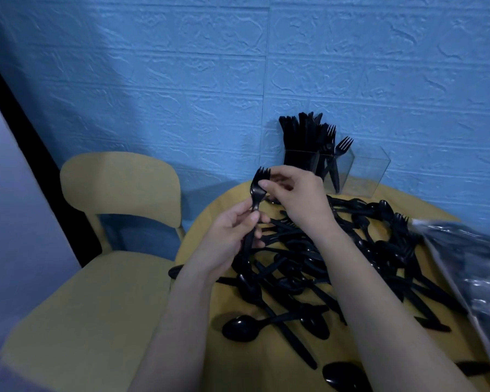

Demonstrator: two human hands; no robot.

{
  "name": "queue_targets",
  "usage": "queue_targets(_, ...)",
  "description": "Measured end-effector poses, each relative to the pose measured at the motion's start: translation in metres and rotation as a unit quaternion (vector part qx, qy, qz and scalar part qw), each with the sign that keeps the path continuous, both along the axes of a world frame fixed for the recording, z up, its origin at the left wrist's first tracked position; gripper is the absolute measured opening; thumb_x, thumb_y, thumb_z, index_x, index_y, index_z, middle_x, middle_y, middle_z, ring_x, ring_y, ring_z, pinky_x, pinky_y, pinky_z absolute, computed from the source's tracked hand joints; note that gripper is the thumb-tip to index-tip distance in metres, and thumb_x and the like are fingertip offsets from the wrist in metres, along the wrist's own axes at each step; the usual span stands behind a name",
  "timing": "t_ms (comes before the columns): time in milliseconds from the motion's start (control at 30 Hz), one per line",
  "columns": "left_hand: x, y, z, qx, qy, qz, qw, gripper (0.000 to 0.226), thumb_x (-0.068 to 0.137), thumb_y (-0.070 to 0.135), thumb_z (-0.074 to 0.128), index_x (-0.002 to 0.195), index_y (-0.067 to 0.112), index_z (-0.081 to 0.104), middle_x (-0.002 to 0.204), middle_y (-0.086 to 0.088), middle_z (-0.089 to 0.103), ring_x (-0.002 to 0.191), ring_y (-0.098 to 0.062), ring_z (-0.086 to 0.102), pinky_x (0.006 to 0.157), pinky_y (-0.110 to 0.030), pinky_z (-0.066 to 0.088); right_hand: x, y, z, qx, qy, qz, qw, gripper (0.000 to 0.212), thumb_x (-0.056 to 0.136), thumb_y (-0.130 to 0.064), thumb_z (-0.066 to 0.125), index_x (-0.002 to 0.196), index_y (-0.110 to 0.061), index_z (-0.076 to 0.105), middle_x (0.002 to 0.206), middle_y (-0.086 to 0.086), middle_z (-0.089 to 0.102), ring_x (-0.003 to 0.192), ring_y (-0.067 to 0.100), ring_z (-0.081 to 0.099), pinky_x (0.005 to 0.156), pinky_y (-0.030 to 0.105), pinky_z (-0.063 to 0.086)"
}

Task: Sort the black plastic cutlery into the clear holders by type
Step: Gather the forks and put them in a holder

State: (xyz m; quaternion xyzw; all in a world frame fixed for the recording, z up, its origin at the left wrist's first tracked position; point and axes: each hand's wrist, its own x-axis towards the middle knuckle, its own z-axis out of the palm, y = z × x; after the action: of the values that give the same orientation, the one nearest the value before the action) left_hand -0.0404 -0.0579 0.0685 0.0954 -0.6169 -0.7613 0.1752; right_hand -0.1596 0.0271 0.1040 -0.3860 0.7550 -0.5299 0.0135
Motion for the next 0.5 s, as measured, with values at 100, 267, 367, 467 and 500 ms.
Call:
queue_targets(100, -0.004, -0.006, -0.013, 0.048, 0.014, 0.105, 0.993, 0.033, 0.099, 0.005, 0.040, 0.129, 0.010, 0.053, 0.072, 0.007, 0.056, 0.056, -0.002, 0.046, 0.052, -0.017, 0.044, -0.012, 0.006, -0.007, 0.131, 0.068, 0.009, 0.989, 0.018, 0.088, -0.025, 0.067, 0.103, -0.016, 0.072, 0.093, -0.003, 0.068, 0.084, 0.009, 0.059, 0.070, 0.010, 0.042)
queue_targets(267, -0.005, -0.016, -0.015, 0.164, 0.038, 0.203, 0.965, 0.031, 0.099, 0.003, 0.039, 0.124, 0.009, 0.057, 0.071, 0.003, 0.056, 0.052, -0.004, 0.046, 0.048, -0.016, 0.042, -0.028, 0.011, -0.030, 0.404, 0.125, 0.087, 0.902, 0.017, 0.088, -0.025, 0.065, 0.104, -0.022, 0.072, 0.106, 0.001, 0.062, 0.098, 0.020, 0.058, 0.089, 0.034, 0.049)
queue_targets(367, -0.007, -0.015, -0.016, 0.168, 0.035, 0.206, 0.963, 0.032, 0.099, 0.003, 0.038, 0.125, 0.008, 0.057, 0.071, 0.002, 0.056, 0.052, -0.005, 0.046, 0.048, -0.016, 0.041, -0.025, 0.006, -0.038, 0.427, 0.136, 0.098, 0.889, 0.014, 0.087, -0.027, 0.065, 0.099, -0.023, 0.072, 0.109, 0.005, 0.060, 0.096, 0.021, 0.058, 0.087, 0.036, 0.051)
queue_targets(467, -0.007, -0.014, -0.016, 0.165, 0.030, 0.213, 0.963, 0.032, 0.100, 0.003, 0.038, 0.125, 0.008, 0.057, 0.073, 0.002, 0.055, 0.052, -0.004, 0.046, 0.048, -0.016, 0.042, -0.026, 0.009, -0.034, 0.419, 0.117, 0.104, 0.894, 0.005, 0.087, -0.024, 0.066, 0.089, -0.023, 0.070, 0.104, 0.003, 0.060, 0.090, 0.018, 0.058, 0.080, 0.032, 0.051)
queue_targets(500, -0.007, -0.014, -0.016, 0.165, 0.031, 0.216, 0.962, 0.032, 0.100, 0.003, 0.037, 0.125, 0.008, 0.057, 0.073, 0.002, 0.055, 0.051, -0.004, 0.046, 0.048, -0.016, 0.042, -0.026, 0.012, -0.029, 0.407, 0.108, 0.102, 0.901, 0.003, 0.088, -0.023, 0.065, 0.088, -0.022, 0.068, 0.101, 0.001, 0.061, 0.089, 0.016, 0.057, 0.077, 0.028, 0.049)
